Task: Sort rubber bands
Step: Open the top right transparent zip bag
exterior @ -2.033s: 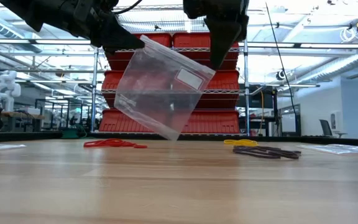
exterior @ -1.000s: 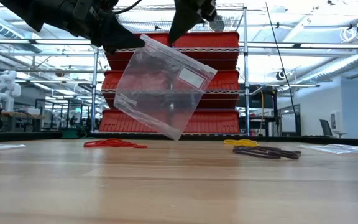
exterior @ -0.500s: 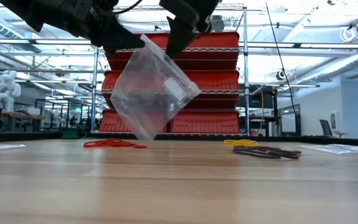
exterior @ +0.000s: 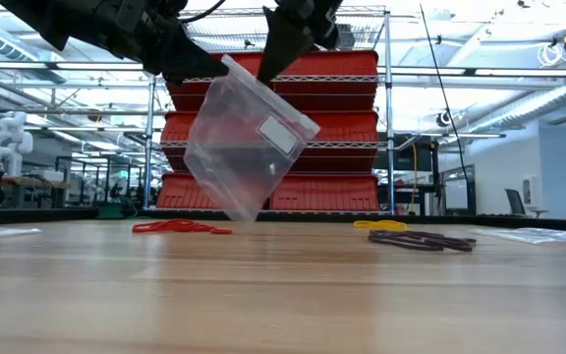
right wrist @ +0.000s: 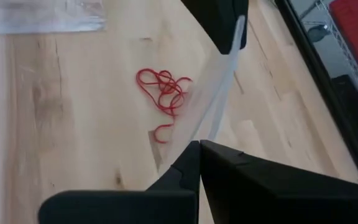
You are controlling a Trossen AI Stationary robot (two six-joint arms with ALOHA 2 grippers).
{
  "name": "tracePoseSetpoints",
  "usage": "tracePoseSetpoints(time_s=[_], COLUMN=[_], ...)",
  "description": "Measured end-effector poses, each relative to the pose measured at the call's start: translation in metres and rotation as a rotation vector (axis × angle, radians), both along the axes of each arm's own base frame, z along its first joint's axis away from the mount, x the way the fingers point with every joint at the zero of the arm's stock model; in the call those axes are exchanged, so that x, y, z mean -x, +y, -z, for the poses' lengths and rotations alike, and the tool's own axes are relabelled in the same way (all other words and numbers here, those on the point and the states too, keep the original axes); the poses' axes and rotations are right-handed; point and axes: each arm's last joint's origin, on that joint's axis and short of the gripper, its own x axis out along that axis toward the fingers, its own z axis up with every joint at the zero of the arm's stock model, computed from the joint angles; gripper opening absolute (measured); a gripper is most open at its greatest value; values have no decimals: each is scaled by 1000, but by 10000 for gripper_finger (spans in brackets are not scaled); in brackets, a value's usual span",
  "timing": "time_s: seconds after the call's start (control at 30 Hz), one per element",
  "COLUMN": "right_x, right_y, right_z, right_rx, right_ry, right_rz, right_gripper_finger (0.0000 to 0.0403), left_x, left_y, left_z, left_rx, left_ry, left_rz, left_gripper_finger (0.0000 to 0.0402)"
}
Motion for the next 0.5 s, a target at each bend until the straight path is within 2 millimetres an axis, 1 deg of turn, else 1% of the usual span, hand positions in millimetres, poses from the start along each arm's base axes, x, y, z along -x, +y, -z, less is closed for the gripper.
tracePoseSetpoints(time_s=[0.27, 0.37, 0.5], right_x=[-2, -2, -1], right_y=[1, -3, -12], right_z=[-1, -1, 8], right_rx=[-41, -48, -33], right_ry=[-53, -59, -46], right_rz=[54, 81, 129], right_gripper_finger=[0, 0, 0], left_x=[0, 0, 0], left_y=[0, 0, 0], left_z=[0, 0, 0], left_rx=[1, 12, 14], left_ry=[0, -1, 0], left_rz=[0, -3, -4], left_gripper_finger=[0, 0, 0])
